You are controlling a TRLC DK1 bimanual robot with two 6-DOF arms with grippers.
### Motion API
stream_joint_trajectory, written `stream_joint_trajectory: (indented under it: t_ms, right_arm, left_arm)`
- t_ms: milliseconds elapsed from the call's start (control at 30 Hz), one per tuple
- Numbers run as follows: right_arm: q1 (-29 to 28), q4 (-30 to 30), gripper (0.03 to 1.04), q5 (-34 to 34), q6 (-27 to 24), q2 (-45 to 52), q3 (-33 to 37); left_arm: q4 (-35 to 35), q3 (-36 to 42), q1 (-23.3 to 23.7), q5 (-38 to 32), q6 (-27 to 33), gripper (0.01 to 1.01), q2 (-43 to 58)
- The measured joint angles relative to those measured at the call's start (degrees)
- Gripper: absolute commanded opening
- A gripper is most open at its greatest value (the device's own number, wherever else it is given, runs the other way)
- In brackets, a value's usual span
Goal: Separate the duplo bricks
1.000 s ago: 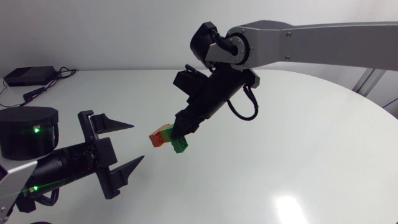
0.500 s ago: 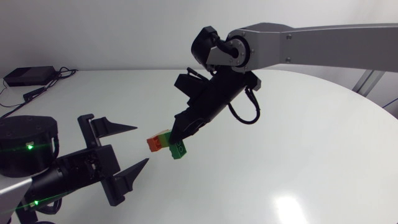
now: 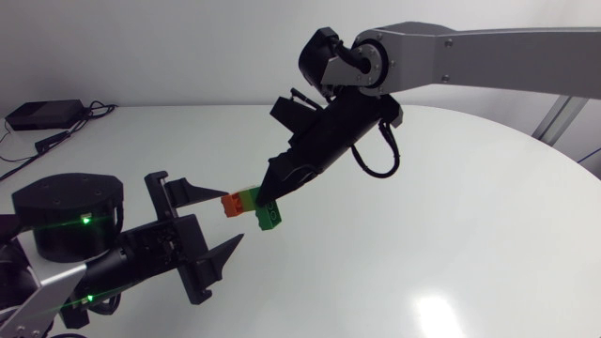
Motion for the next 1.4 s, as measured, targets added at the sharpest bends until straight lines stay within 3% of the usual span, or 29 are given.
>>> stream_joint_trajectory:
  t_ms: [133, 700, 1033, 1300, 1400]
  right_arm:
    - [-0.4, 0.0, 0.25, -0.4, 0.0, 0.0, -0.1]
    - [-0.7, 0.0, 0.25, -1.7, 0.0, 0.1, -0.2]
    - [0.5, 1.4, 0.25, -2.2, -0.2, 0.8, -1.9]
    - [0.7, 1.5, 0.25, -2.2, -0.2, 1.0, -2.4]
    - [0.7, 1.5, 0.25, -2.2, -0.2, 1.0, -2.4]
  left_arm:
    - [2.2, 0.0, 0.0, -0.4, -0.6, 0.605, 2.0]
    - [6.2, 0.7, 0.4, -0.8, -1.5, 0.618, 5.4]
    - [7.2, 0.7, 0.6, -0.6, -1.5, 0.762, 5.9]
    - [7.5, 0.7, 0.6, -0.6, -1.5, 0.751, 5.9]
    - [7.5, 0.7, 0.5, -0.6, -1.5, 0.608, 5.9]
